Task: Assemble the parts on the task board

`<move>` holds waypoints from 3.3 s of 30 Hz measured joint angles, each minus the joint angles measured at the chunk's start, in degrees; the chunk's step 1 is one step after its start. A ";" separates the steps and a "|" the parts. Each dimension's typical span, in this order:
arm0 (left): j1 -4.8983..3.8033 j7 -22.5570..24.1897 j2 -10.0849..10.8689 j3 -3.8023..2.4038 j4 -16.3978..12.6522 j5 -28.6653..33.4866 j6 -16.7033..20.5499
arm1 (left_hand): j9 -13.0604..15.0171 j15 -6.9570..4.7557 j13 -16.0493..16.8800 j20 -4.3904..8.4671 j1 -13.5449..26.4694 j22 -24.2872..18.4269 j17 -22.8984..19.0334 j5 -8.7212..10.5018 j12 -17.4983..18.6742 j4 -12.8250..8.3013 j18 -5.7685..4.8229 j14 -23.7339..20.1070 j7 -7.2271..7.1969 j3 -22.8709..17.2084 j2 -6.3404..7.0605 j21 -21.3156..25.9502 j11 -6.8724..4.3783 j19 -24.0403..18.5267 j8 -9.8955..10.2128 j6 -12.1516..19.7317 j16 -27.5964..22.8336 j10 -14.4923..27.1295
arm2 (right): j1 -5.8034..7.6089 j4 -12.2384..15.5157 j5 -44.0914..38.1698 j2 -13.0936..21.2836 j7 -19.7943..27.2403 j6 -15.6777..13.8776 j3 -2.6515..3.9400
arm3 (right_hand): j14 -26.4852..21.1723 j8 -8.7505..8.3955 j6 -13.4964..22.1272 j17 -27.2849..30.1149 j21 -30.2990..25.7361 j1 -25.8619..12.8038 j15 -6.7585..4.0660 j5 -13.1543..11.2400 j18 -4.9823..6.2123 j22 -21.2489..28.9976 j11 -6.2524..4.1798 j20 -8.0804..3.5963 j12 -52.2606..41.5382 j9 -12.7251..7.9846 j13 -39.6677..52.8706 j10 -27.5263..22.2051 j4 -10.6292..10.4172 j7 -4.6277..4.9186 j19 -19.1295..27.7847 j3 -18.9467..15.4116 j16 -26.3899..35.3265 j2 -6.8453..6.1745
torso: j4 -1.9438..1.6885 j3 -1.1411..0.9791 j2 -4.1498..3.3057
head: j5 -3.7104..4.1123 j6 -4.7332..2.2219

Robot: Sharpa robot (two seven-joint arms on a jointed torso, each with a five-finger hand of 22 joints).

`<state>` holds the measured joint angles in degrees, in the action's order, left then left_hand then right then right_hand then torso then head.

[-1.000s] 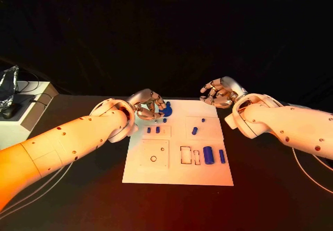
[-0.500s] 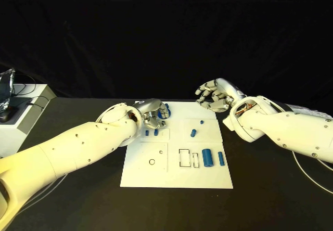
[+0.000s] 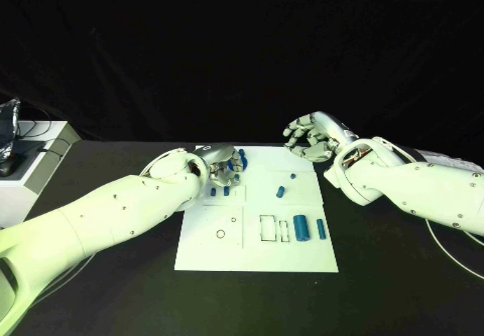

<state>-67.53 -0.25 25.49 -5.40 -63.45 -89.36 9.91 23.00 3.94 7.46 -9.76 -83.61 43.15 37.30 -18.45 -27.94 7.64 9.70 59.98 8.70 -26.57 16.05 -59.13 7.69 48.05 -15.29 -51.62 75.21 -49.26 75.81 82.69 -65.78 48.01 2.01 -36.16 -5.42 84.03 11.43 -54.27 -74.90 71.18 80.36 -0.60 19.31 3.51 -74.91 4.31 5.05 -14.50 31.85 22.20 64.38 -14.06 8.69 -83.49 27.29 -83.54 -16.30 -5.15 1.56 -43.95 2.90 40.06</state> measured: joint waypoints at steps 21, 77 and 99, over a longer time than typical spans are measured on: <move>-0.01 -1.64 -0.72 0.01 0.67 -1.02 -2.28 | -1.32 -1.08 -0.21 0.65 -0.07 1.78 4.82 0.00 -0.40 -0.77 0.00 4.14 -0.09 -2.54 -0.67 -2.43 -1.03 0.78 1.14 -2.16 4.46 -3.70 | 0.01 0.27 -0.73 0.00 -0.02 -0.57 0.01 | 0.00 0.00 -0.01 0.00 0.00 0.00 0.00 0.00 0.00 -0.04 0.20 0.00 0.22 0.00 -0.19 0.20 0.00 0.02 0.00 0.00 0.00 0.00 | 0.02 0.04 0.06 | -0.26 0.27; 0.66 -0.48 3.33 -2.59 -4.20 2.27 0.49 | -1.62 -3.01 -0.61 2.99 0.18 13.13 15.40 1.60 5.50 -6.47 -0.89 14.45 -0.28 -7.57 -4.36 -12.15 -2.68 9.71 2.36 -8.11 9.50 -13.54 | -0.01 0.48 -0.84 0.17 -0.03 -0.95 0.00 | 0.00 -0.21 -0.15 0.00 0.00 -0.45 -0.01 -0.01 0.00 -0.01 0.10 0.20 0.76 0.11 -0.95 0.51 -0.01 0.17 -0.21 -0.01 0.00 0.00 | -0.11 0.10 0.16 | -0.23 0.48; 1.75 -0.30 8.55 -3.90 -7.00 4.87 0.23 | -1.54 -2.79 -0.93 2.78 0.32 12.80 14.13 1.60 7.34 -6.80 -0.89 14.22 -0.20 -7.89 -4.20 -12.15 -2.77 9.47 2.66 -8.18 9.22 -14.05 | -0.06 0.54 -0.87 0.57 -0.02 -1.05 0.00 | 0.00 -0.20 -0.13 0.00 0.00 -0.45 -0.01 -0.01 0.00 0.00 0.19 0.20 0.75 0.10 -1.06 0.60 0.16 0.15 -0.21 -0.17 0.00 0.00 | -0.32 0.22 0.20 | -0.43 0.55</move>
<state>-65.78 -0.55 34.04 -9.30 -70.44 -84.48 10.14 21.46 1.15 6.53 -6.98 -83.29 55.95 51.43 -16.85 -20.60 0.85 8.81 74.20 8.50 -34.47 11.85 -71.28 4.92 57.53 -12.63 -59.80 84.43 -63.31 75.75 83.24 -66.64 48.58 1.99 -37.21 -5.43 84.03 11.23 -54.40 -74.90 71.17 79.92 -0.61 19.30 3.52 -74.91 4.49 5.25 -13.75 31.95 21.13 64.98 -13.90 8.84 -83.69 27.12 -83.54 -16.30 -5.47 1.78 -43.74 2.47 40.61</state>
